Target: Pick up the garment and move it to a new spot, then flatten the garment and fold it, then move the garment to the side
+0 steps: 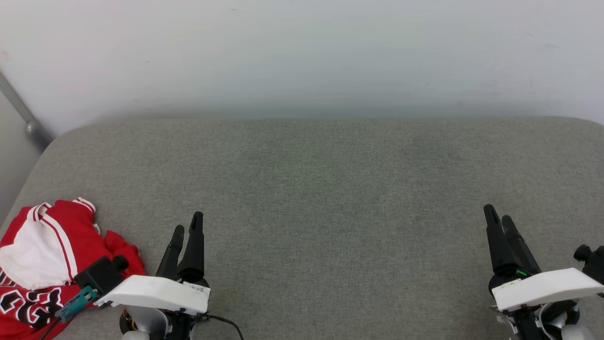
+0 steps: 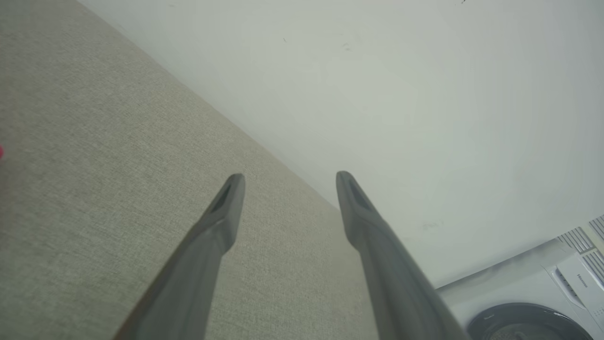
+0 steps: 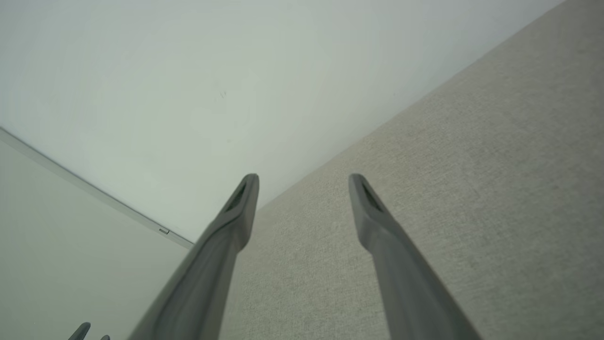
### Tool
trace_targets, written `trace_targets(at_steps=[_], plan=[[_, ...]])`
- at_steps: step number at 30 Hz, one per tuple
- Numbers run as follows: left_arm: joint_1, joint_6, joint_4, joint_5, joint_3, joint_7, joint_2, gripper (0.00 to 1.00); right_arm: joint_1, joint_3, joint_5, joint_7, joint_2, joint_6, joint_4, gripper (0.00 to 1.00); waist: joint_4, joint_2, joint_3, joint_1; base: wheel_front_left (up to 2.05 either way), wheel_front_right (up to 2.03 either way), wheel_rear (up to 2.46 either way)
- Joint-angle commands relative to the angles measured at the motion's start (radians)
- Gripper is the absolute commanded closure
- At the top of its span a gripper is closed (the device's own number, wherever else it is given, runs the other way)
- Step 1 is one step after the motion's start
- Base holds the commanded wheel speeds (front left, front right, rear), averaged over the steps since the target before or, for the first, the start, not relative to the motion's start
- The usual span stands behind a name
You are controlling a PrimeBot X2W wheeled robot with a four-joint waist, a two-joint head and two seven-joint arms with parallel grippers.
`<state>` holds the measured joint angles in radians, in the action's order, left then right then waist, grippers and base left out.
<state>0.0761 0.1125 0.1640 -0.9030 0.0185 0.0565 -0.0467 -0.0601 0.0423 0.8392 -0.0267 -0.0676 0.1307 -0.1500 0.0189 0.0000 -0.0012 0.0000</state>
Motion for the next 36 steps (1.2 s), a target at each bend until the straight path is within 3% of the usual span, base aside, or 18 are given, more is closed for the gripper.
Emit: trace_targets(at_steps=[1,15,36], plan=[[0.025,-0.006,-0.018,0.051,0.007,0.011,-0.005,0.00,-0.005,-0.003,-0.051,-0.009,-0.008,0.000,0.023,0.00,0.001,0.0000,0.000,0.0000,0.00,0.00,0.00],[0.030,-0.056,-0.020,0.292,0.077,0.056,-0.044,0.00,0.024,-0.001,-0.293,-0.022,0.005,0.000,0.060,0.00,0.006,0.0000,-0.006,0.0000,0.00,0.00,0.00],[0.047,-0.106,0.016,0.516,0.169,0.113,-0.094,0.00,0.062,0.007,-0.558,-0.019,0.016,0.000,0.098,0.00,0.012,0.0000,-0.012,0.0000,0.00,0.00,0.00]])
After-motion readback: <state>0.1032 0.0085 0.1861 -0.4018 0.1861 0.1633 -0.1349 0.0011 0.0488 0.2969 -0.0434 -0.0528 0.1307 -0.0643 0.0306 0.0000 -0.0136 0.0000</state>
